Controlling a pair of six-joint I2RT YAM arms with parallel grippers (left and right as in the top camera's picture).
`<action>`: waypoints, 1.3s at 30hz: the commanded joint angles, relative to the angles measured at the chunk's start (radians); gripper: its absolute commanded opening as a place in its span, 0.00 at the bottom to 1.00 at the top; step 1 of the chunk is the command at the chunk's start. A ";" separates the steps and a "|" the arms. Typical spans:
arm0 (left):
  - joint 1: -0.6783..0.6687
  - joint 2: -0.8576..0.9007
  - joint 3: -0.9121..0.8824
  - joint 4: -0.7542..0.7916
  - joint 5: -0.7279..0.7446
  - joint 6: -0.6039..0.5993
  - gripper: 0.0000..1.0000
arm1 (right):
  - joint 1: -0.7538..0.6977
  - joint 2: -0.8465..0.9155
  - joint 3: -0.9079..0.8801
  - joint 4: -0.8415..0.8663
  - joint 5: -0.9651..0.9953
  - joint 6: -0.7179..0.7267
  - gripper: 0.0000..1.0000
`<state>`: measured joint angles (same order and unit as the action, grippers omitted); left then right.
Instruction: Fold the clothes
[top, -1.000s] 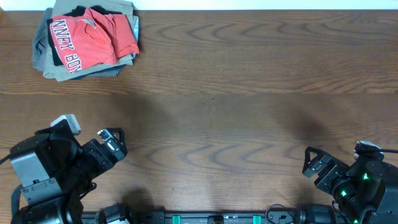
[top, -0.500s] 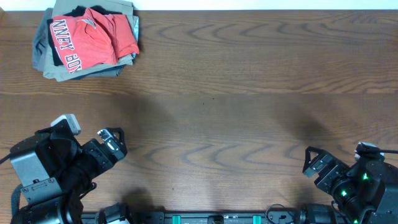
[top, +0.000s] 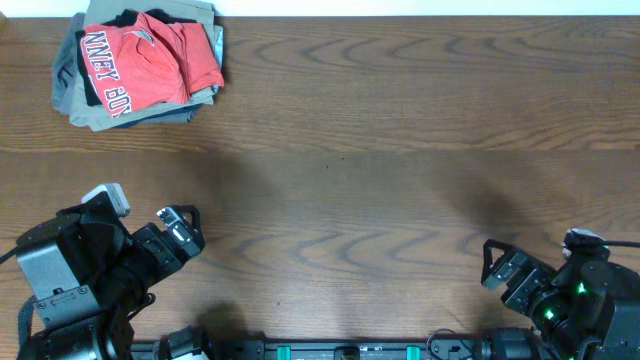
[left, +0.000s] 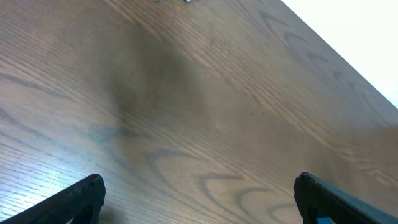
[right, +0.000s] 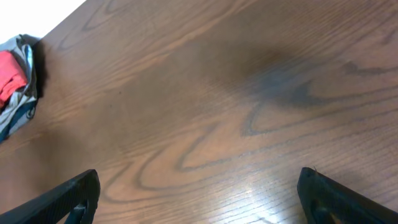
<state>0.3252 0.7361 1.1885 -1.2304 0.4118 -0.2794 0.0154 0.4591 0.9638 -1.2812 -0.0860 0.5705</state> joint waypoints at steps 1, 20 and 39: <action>0.003 0.004 0.000 0.000 -0.005 0.023 0.98 | 0.034 -0.031 -0.007 -0.002 0.007 0.008 0.99; 0.003 0.004 0.000 0.000 -0.005 0.023 0.98 | 0.183 -0.428 -0.531 0.680 0.037 0.009 0.99; 0.003 0.004 0.000 0.000 -0.005 0.023 0.98 | 0.201 -0.454 -0.892 1.136 0.129 -0.046 0.99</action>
<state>0.3252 0.7387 1.1877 -1.2304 0.4114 -0.2794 0.2092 0.0200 0.0952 -0.1680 0.0299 0.5652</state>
